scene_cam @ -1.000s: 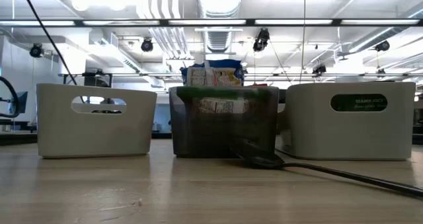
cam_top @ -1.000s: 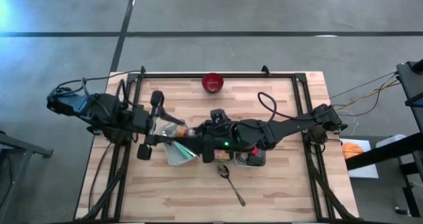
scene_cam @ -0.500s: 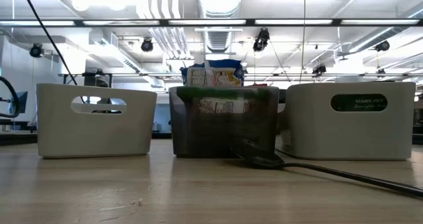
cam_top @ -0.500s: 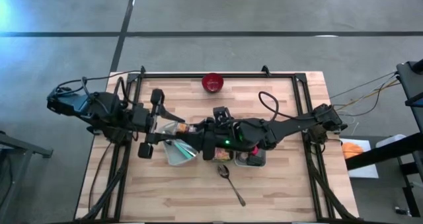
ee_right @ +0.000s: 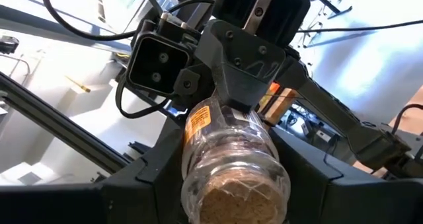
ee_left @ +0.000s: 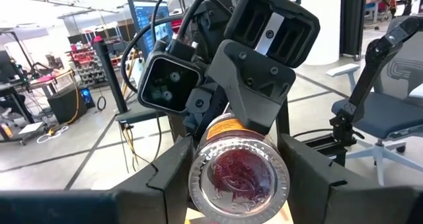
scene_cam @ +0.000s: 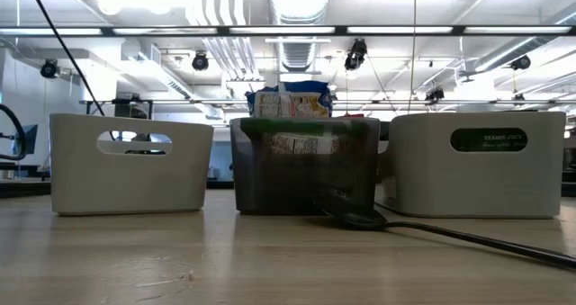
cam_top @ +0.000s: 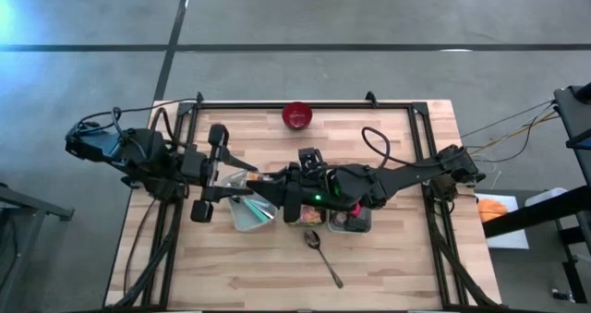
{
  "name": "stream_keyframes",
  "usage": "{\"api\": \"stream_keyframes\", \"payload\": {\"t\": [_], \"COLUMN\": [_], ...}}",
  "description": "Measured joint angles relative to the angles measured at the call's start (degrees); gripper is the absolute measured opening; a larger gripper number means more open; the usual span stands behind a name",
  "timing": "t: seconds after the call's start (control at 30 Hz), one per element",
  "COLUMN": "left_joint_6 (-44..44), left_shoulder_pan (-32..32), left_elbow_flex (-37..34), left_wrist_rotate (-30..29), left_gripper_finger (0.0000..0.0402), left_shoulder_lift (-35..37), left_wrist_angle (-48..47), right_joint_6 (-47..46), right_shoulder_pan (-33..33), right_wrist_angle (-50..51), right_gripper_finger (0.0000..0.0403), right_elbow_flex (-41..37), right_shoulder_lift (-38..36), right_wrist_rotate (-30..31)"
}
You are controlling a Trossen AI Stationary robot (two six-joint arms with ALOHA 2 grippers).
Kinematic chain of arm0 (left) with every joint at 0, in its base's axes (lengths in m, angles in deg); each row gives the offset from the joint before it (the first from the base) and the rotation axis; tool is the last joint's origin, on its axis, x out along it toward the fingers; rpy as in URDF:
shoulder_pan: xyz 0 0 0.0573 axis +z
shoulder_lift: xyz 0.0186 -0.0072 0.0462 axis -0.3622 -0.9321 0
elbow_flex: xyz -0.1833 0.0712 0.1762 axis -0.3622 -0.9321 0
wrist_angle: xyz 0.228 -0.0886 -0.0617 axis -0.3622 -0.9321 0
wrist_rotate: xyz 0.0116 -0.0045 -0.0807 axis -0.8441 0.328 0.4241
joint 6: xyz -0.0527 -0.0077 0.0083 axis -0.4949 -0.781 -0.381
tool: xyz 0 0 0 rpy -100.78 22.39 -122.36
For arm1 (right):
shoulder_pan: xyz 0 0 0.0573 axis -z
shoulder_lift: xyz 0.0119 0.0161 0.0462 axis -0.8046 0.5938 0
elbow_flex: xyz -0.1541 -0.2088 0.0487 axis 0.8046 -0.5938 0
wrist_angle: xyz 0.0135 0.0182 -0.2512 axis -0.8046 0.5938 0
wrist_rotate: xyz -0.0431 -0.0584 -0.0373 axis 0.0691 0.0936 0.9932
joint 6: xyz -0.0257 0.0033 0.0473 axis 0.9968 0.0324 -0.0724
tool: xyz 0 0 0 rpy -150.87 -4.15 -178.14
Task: Pick & Place Food Item
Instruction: Put the brown seasoning into the right gray bin
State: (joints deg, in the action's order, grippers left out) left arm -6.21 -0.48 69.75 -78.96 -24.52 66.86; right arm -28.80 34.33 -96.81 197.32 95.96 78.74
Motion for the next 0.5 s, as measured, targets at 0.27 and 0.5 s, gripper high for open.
{"api": "stream_keyframes", "payload": {"t": [0.27, 0.5], "left_joint_6": [-2.3, -11.4], "left_shoulder_pan": [0.0, 0.1], "left_elbow_flex": [-0.2, 0.0], "left_wrist_rotate": [-0.1, -0.4], "left_gripper_finger": [0.0263, 0.0345], "left_shoulder_lift": [-0.1, 1.8], "left_wrist_angle": [-1.1, -5.0], "right_joint_6": [0.4, -0.3], "right_shoulder_pan": [0.1, 0.1], "right_wrist_angle": [5.4, 26.5], "right_gripper_finger": [0.0184, 0.0184], "right_elbow_flex": [0.0, 0.1], "right_shoulder_lift": [-1.0, -5.5], "right_wrist_rotate": [-3.0, -3.8]}}
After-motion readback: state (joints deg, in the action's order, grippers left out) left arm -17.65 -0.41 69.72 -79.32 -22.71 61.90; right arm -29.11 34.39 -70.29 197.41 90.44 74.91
